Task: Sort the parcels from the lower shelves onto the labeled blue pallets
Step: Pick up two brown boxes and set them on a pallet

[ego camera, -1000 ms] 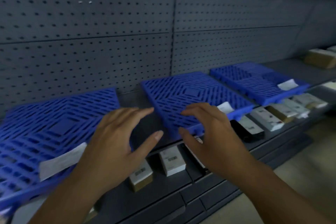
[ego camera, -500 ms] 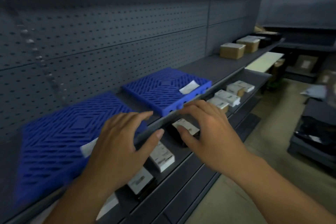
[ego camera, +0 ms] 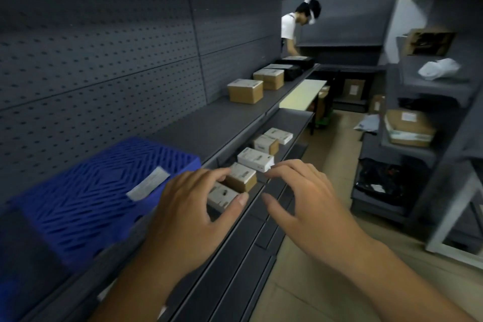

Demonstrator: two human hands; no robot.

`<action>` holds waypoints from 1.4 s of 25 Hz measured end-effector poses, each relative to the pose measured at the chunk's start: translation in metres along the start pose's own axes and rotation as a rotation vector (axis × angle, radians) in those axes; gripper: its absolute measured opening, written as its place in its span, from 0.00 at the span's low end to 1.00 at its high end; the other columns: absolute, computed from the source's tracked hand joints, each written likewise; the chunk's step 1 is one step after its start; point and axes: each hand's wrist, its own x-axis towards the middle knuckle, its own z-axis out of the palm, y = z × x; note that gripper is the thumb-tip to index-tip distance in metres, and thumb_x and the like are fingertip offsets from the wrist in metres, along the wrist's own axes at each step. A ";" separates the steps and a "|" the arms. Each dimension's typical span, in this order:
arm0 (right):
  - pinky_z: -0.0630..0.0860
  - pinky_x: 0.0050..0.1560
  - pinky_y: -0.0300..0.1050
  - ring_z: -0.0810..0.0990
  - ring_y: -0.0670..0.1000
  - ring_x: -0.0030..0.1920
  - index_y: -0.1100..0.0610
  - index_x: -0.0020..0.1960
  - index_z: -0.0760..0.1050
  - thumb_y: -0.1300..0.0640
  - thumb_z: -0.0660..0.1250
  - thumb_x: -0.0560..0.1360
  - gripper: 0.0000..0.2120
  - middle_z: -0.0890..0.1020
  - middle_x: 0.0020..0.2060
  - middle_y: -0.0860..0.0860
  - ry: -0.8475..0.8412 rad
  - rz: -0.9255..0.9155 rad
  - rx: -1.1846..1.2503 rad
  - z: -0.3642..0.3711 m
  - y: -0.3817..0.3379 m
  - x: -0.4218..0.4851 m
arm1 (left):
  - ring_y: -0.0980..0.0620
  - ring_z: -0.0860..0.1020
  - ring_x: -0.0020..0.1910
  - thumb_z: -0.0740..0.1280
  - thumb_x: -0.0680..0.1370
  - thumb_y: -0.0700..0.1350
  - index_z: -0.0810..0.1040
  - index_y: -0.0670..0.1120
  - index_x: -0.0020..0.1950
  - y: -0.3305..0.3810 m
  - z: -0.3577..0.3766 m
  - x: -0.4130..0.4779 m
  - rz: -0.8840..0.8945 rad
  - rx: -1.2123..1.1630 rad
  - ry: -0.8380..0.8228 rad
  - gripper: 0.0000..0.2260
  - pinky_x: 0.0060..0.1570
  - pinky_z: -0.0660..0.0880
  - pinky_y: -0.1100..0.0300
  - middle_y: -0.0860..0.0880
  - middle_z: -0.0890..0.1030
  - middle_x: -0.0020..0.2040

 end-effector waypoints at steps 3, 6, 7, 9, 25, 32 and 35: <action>0.68 0.62 0.42 0.71 0.43 0.62 0.45 0.65 0.73 0.43 0.64 0.78 0.16 0.74 0.59 0.39 0.006 0.024 -0.068 0.001 0.045 0.036 | 0.68 0.63 0.59 0.60 0.73 0.72 0.70 0.65 0.67 -0.002 0.034 0.057 0.058 -0.013 0.004 0.25 0.61 0.63 0.59 0.69 0.71 0.58; 0.69 0.63 0.42 0.71 0.43 0.62 0.46 0.66 0.73 0.43 0.64 0.79 0.17 0.74 0.60 0.39 -0.001 0.046 -0.101 0.005 0.088 0.080 | 0.66 0.61 0.59 0.62 0.74 0.70 0.70 0.64 0.68 -0.011 0.067 0.115 0.055 -0.049 0.010 0.25 0.59 0.64 0.59 0.68 0.70 0.60; 0.69 0.63 0.43 0.72 0.44 0.62 0.46 0.66 0.74 0.43 0.65 0.79 0.17 0.74 0.60 0.40 -0.011 0.053 -0.107 0.007 0.100 0.093 | 0.66 0.60 0.58 0.62 0.74 0.69 0.70 0.63 0.69 -0.013 0.078 0.132 0.048 -0.059 -0.003 0.25 0.58 0.64 0.60 0.67 0.70 0.60; 0.71 0.63 0.45 0.72 0.45 0.62 0.45 0.66 0.74 0.44 0.66 0.78 0.17 0.75 0.60 0.40 -0.020 0.078 -0.121 0.010 0.128 0.123 | 0.67 0.60 0.57 0.62 0.75 0.68 0.70 0.63 0.68 -0.015 0.100 0.171 0.043 -0.099 -0.038 0.23 0.57 0.64 0.61 0.67 0.69 0.59; 0.73 0.60 0.46 0.73 0.46 0.61 0.45 0.64 0.75 0.42 0.64 0.77 0.17 0.75 0.60 0.40 -0.082 -0.050 0.045 0.036 0.423 0.334 | 0.62 0.69 0.65 0.60 0.75 0.71 0.71 0.66 0.66 0.020 0.252 0.426 -0.187 -0.037 0.053 0.22 0.64 0.73 0.53 0.68 0.73 0.61; 0.77 0.57 0.53 0.77 0.50 0.58 0.46 0.63 0.76 0.44 0.67 0.77 0.16 0.76 0.58 0.41 -0.173 -0.206 0.172 0.069 0.497 0.443 | 0.65 0.70 0.64 0.59 0.76 0.72 0.73 0.65 0.65 0.018 0.280 0.498 -0.321 0.093 0.191 0.21 0.65 0.71 0.56 0.70 0.74 0.60; 0.76 0.58 0.53 0.76 0.50 0.58 0.44 0.62 0.75 0.43 0.66 0.77 0.15 0.75 0.58 0.40 -0.240 -0.280 0.191 0.103 0.501 0.483 | 0.70 0.68 0.61 0.59 0.77 0.70 0.75 0.64 0.62 -0.008 0.284 0.519 -0.367 0.114 0.262 0.18 0.64 0.69 0.57 0.70 0.75 0.59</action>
